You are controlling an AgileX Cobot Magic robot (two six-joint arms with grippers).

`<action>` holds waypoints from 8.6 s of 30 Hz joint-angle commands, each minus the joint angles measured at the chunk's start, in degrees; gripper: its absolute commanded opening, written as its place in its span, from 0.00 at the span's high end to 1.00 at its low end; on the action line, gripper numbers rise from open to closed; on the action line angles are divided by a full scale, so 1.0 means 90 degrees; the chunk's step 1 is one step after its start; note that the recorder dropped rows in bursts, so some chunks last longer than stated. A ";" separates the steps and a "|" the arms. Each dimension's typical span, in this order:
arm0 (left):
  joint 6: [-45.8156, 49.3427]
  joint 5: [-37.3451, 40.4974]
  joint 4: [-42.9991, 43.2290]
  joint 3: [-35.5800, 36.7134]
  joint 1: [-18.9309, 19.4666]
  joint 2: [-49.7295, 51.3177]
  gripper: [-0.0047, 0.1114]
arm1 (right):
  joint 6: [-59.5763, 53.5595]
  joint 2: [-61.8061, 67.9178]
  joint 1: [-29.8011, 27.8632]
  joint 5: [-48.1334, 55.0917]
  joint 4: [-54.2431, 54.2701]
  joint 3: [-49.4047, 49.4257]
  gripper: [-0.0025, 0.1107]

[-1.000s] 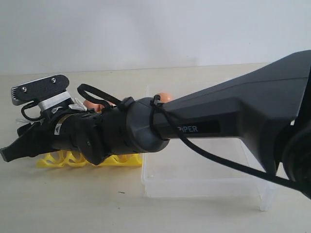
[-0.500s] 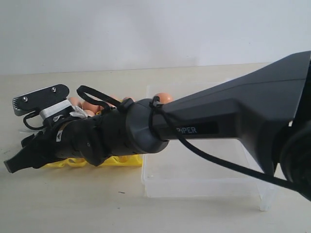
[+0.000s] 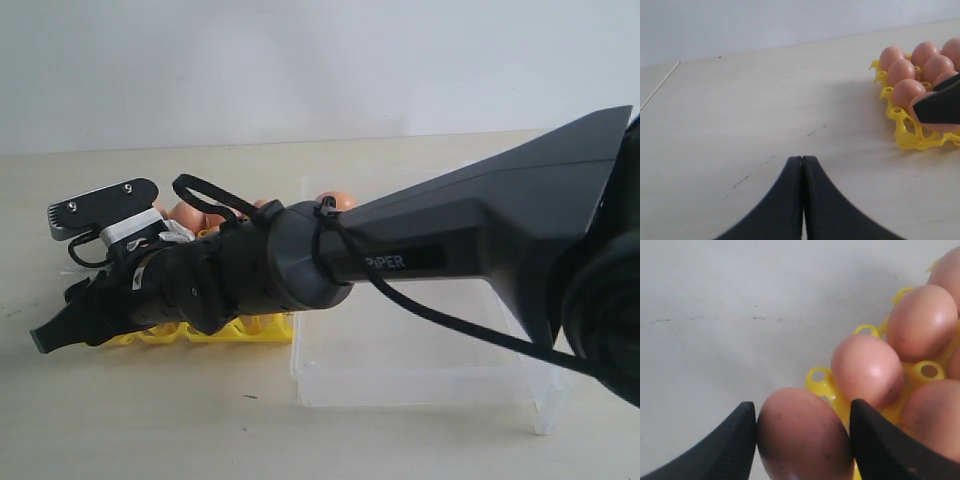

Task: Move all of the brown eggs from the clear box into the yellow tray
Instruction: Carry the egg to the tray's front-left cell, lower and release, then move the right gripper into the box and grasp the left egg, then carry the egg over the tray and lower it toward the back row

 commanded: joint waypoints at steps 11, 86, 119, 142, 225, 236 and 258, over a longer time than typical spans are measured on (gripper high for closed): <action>-0.0034 -0.0058 -0.0016 -0.0026 -0.0038 0.0004 0.96 | 0.0019 0.0189 -0.0031 0.0135 -0.0056 -0.0385 0.98; -0.0029 -0.0058 -0.0016 -0.0026 -0.0038 0.0004 0.96 | -0.0555 -0.3268 -0.2660 0.3344 -0.0314 0.0738 0.87; -0.0029 -0.0058 -0.0016 -0.0026 -0.0038 0.0004 0.96 | 0.0905 0.0012 -0.4032 0.4330 0.1117 -0.1745 0.49; -0.0029 -0.0058 -0.0016 -0.0026 -0.0038 0.0004 0.96 | 0.1235 0.0937 -0.4032 0.3555 0.1458 -0.2113 0.49; -0.0029 -0.0058 -0.0016 -0.0026 -0.0038 0.0004 0.96 | -1.0880 -0.2258 -0.1596 0.1142 0.9217 0.1629 0.98; -0.0029 -0.0058 -0.0016 -0.0026 -0.0038 0.0004 0.96 | 0.0142 -0.2337 -0.1328 -0.0318 -0.0833 0.1481 0.98; -0.0029 -0.0058 -0.0016 -0.0026 -0.0038 0.0004 0.96 | 0.1829 -0.1566 -0.1216 -0.1323 -0.2765 0.1481 0.98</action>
